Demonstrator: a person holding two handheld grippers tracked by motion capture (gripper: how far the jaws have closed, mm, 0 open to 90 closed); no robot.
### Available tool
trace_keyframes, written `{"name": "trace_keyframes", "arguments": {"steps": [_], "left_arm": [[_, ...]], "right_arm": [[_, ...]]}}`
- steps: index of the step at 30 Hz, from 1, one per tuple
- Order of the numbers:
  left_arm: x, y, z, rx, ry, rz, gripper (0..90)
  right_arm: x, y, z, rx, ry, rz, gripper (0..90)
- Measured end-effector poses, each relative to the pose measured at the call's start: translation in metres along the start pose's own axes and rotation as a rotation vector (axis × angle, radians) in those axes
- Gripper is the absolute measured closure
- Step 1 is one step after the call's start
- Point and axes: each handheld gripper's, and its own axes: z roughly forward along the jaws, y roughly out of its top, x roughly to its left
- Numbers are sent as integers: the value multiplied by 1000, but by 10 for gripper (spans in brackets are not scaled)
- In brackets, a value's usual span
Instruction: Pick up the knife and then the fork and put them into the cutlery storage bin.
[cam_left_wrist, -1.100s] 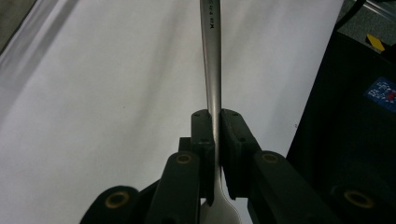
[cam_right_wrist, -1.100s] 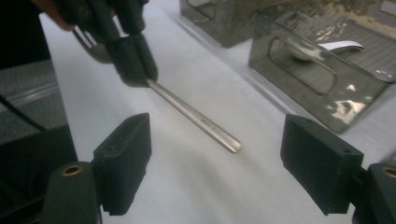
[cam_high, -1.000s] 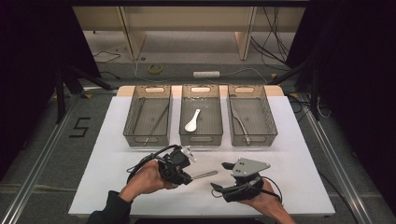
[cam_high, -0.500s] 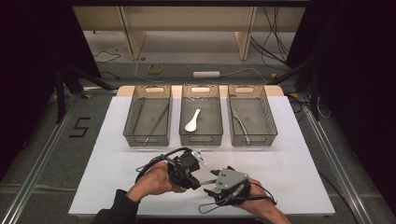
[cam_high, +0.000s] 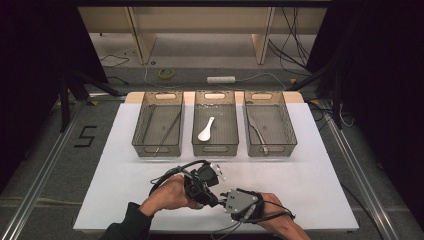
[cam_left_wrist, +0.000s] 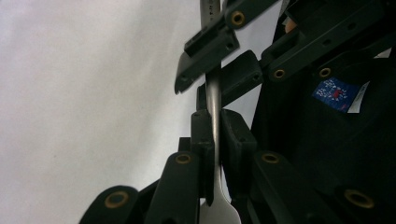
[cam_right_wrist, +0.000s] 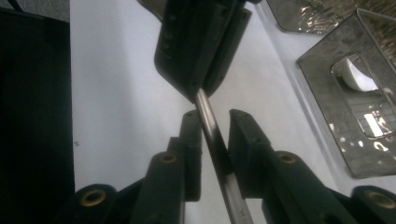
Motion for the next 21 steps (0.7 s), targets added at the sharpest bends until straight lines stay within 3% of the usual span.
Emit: {"name": "trace_keyframes", "arguments": {"steps": [2, 4, 7, 8, 11, 14, 16, 21], "left_arm": [[0, 0, 1, 6, -10, 24, 836], [0, 0, 1, 1, -7, 17, 834], [0, 1, 1, -22, 10, 25, 812], [1, 1, 0, -39, 12, 20, 806], [-1, 2, -7, -74, 60, 26, 559], [-1, 0, -17, -108, 102, 22, 469], [2, -1, -22, -164, 130, 0, 385], [9, -8, -34, -249, 183, -36, 288]], "right_arm": [[1, 0, 0, 1, 6, -30, 783], [1, 0, -1, 22, 3, -102, 823], [4, 0, 1, 31, 8, -136, 870], [7, 0, 2, 43, 18, -135, 876], [9, -1, 5, 66, 14, -144, 877], [6, -3, 4, 72, 10, -135, 878], [4, -4, 2, 76, 5, -127, 878], [-2, -10, -1, 90, -16, -108, 878]]}}
